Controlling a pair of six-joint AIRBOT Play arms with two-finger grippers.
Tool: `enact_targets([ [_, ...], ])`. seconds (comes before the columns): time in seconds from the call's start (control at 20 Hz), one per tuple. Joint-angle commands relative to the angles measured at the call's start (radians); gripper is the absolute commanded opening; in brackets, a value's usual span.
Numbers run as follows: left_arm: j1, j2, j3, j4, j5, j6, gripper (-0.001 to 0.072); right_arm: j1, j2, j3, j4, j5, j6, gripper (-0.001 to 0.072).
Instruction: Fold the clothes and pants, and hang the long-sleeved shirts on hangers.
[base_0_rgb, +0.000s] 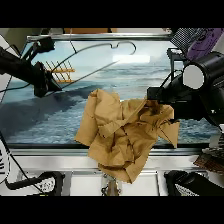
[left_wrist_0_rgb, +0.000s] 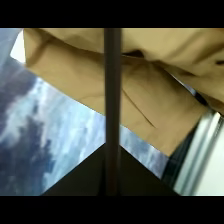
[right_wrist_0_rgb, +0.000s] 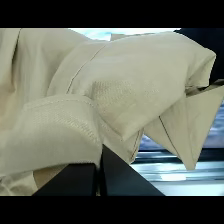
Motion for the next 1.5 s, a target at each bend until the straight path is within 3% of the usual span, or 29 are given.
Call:
enact_targets([
  [0.0,0.032,0.114,-0.216,-0.017,-0.019,0.139,0.0013,0.000,0.000,0.000,0.000,0.000,0.000,0.0015],
  [0.35,0.053,0.348,-0.498,-0.014,-0.019,0.151,0.0013,0.000,0.000,0.000,0.000,0.000,0.000,0.0015],
  [0.75,-0.117,0.526,-0.687,-0.010,-0.016,0.128,0.0013,0.000,0.000,0.000,0.001,0.000,0.000,0.0015],
  [0.9,-0.161,0.512,-0.687,-0.007,0.048,0.045,0.0013,0.000,0.000,0.000,0.001,0.000,0.000,0.0015],
  [1.45,-0.160,0.284,-0.685,-0.017,0.162,0.036,0.0013,0.000,0.000,0.000,0.001,0.000,0.000,0.0015],
])
